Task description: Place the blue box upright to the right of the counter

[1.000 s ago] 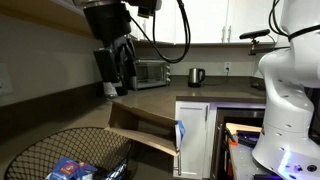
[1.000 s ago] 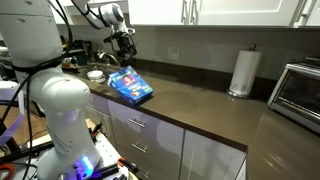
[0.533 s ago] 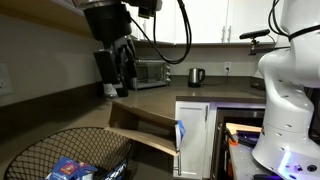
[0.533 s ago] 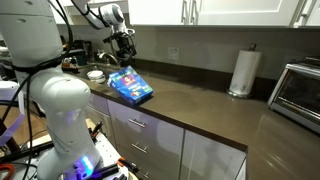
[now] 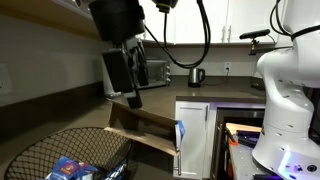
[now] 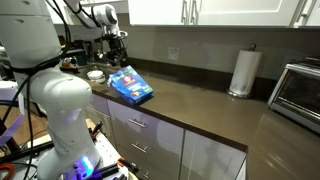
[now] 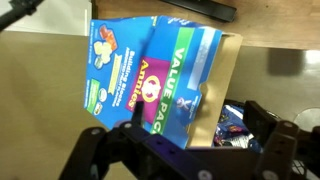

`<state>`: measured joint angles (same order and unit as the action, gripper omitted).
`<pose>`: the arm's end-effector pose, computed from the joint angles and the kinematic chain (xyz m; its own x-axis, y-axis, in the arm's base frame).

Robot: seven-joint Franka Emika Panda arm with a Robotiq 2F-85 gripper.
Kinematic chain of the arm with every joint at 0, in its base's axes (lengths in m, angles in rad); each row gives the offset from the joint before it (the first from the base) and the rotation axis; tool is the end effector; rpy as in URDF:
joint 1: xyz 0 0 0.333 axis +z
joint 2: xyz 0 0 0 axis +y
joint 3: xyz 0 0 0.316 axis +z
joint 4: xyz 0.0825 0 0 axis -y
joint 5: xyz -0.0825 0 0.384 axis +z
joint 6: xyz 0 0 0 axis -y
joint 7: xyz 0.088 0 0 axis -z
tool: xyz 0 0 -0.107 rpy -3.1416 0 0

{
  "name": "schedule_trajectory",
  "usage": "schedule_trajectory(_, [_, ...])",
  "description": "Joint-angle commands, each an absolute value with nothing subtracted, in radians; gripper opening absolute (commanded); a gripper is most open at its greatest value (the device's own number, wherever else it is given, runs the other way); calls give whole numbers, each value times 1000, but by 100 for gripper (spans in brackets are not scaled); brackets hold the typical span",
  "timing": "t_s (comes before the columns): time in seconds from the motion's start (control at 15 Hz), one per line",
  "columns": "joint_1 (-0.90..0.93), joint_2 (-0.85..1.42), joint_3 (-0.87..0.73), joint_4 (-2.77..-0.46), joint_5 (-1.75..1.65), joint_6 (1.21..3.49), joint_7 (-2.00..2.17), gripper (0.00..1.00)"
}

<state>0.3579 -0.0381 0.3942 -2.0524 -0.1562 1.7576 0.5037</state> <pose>0.3819 0.3403 0.4355 0.9512 0.2682 -0.1523 0.3004 -0.9175 0.2606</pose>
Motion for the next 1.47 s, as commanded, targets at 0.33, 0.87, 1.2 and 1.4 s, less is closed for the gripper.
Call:
schedule_trajectory(0.33, [367, -53, 402, -2236, -277, 1949, 653, 100])
schedule_trajectory(0.87, [374, -65, 404, -2292, -398, 1937, 759, 56])
schedule_trajectory(1.2, [367, -116, 399, -2299, -396, 1927, 729, 61])
schedule_trajectory(1.4, [356, -161, 389, -2308, -393, 1924, 709, 87])
